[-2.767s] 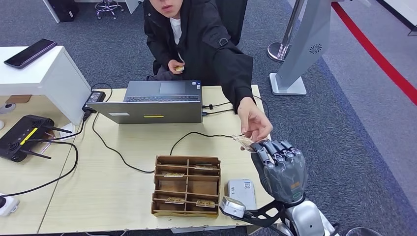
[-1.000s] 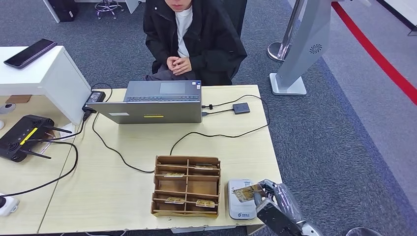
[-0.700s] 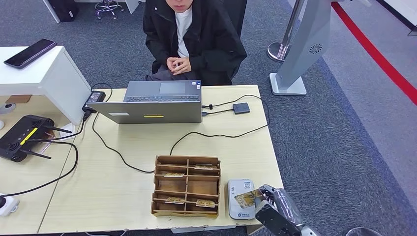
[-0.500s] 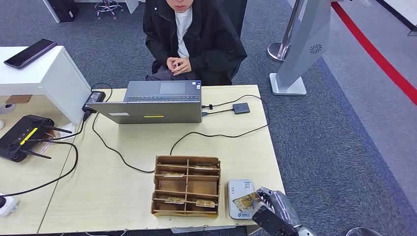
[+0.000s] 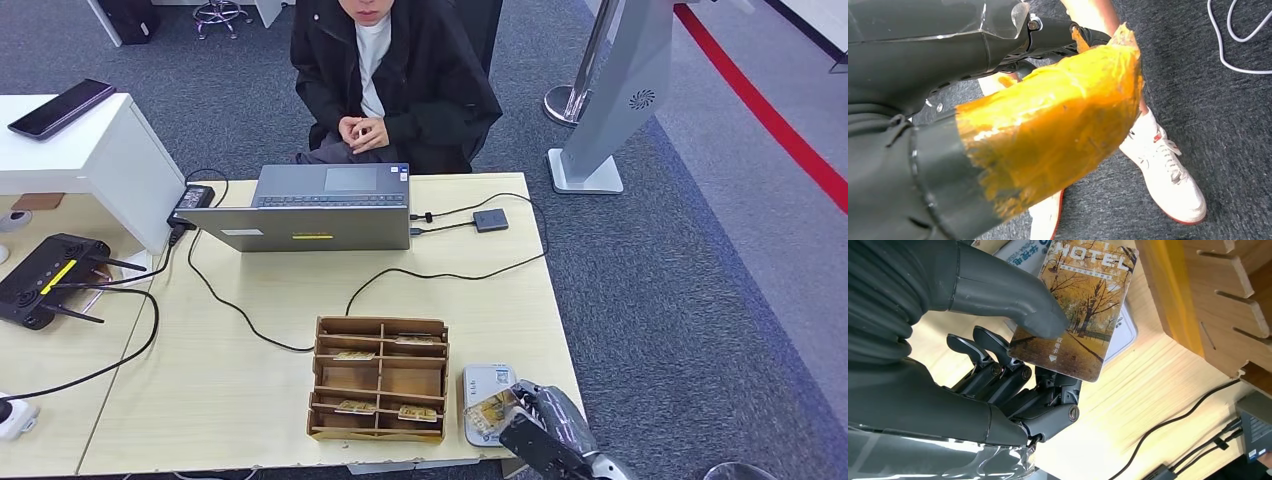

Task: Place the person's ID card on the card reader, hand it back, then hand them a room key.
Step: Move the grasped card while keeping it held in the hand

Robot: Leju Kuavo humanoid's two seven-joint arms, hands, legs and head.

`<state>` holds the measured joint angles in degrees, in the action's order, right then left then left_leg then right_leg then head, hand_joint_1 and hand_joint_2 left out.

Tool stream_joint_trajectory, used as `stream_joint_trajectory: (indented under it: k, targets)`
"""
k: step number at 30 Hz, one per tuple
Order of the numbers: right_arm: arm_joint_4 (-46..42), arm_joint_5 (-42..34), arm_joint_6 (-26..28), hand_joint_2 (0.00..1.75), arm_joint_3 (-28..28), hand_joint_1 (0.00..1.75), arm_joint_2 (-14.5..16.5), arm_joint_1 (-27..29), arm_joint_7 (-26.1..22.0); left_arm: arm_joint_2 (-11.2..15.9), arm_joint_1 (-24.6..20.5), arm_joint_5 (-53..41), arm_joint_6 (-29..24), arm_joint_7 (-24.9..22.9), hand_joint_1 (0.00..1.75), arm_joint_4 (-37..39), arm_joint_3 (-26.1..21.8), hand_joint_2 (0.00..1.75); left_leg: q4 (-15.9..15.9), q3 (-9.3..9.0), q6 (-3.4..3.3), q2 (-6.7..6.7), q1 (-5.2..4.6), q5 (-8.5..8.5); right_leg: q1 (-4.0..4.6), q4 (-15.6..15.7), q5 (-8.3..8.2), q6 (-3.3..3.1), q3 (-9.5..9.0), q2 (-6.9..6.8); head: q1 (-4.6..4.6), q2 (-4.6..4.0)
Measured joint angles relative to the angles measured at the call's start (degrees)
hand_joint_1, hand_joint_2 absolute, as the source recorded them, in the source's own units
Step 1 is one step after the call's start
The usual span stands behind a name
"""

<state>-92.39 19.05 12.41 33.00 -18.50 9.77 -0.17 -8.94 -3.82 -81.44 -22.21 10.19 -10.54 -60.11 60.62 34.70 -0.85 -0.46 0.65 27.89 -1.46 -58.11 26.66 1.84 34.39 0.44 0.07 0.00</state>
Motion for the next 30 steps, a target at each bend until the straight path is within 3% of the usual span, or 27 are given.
stream_joint_trajectory:
  k: [8, 21, 30]
  targets:
    - [1.2, 2.2, 1.3, 1.75, 0.5, 1.75, 0.8, -0.7, 0.9, 0.0, 0.0, 0.0, 0.0, -0.1, 0.0, 0.0, 0.0, 0.0, 0.0, 0.0, 0.0, 0.0, 0.0, 0.0, 0.0, 0.0, 0.0, 0.0, 0.0, 0.0, 0.0, 0.0]
    - [3.8, 17.5, 2.8, 1.75, 1.2, 1.75, 1.6, -2.3, 12.0, 0.0, 0.0, 0.0, 0.1, -0.7, 0.0, 0.0, 0.0, 0.0, 0.0, -0.07, 0.0, 0.01, 0.0, 0.0, 0.0, 0.0, 0.0, 0.0, -0.06, 0.0, 0.0, 0.0]
    - [4.7, 19.3, 2.5, 1.75, 1.3, 1.75, 2.0, -2.9, 13.2, 0.0, 0.0, -0.1, 0.1, -0.8, 0.0, 0.0, 0.0, 0.0, 0.0, -0.13, 0.0, 0.01, 0.0, 0.0, 0.0, 0.0, -0.01, 0.0, -0.12, 0.0, 0.0, 0.0]
